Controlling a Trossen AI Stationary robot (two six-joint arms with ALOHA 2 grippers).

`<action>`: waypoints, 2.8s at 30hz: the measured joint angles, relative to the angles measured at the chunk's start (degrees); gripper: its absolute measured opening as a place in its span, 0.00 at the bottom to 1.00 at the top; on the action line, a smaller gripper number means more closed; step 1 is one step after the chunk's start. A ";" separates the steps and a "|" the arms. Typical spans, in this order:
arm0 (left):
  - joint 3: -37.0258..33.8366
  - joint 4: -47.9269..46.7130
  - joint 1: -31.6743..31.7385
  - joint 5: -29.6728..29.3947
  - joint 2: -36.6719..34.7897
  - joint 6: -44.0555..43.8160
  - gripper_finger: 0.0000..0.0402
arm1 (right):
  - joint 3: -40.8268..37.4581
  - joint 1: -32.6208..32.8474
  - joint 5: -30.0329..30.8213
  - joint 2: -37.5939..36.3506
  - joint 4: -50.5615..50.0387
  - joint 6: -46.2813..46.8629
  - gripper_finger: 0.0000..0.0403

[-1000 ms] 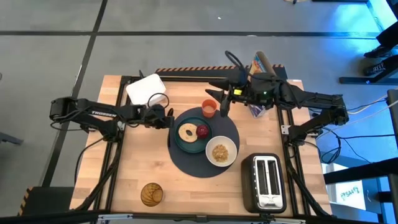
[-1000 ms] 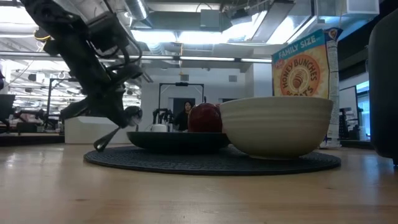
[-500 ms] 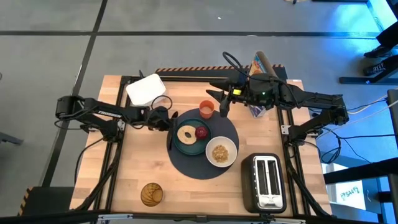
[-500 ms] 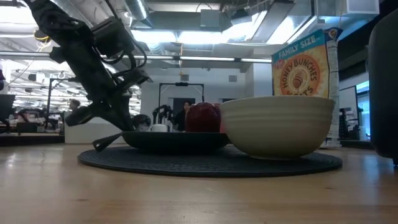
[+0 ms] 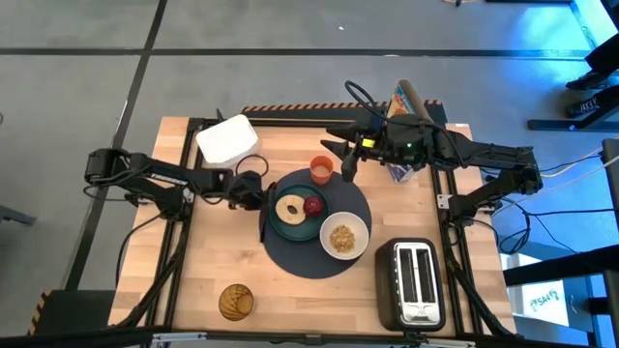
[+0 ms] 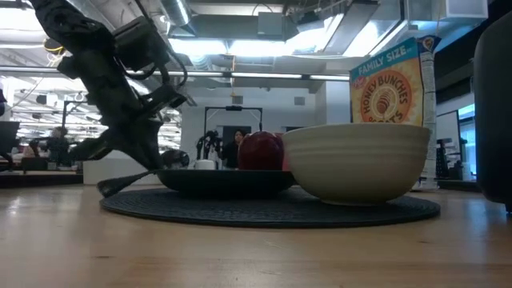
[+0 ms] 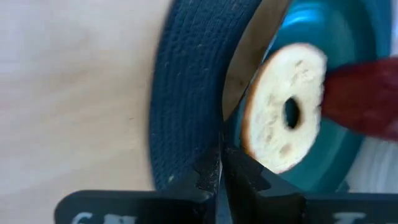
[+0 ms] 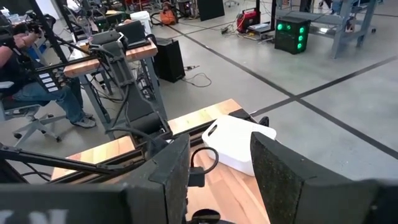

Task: Arrange a breakfast setting
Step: Put the black spoon to the left of the green plate on the black table mat

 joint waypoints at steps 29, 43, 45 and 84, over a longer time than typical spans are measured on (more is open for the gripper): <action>3.52 -19.55 -3.13 -8.57 -22.42 6.44 0.23 | 0.00 0.00 -0.45 -0.01 -2.06 3.07 0.39; 0.85 -22.69 -6.73 -11.74 -11.60 -10.04 0.23 | 0.00 0.00 0.13 -0.01 -2.36 4.22 0.39; 0.83 -21.48 -6.50 -12.16 -8.81 -10.08 0.23 | 0.00 0.01 0.12 -0.01 -2.79 4.26 0.39; 1.42 -18.09 -7.08 -13.03 6.57 -7.26 0.04 | 0.00 0.00 0.07 -0.01 -8.92 5.39 0.39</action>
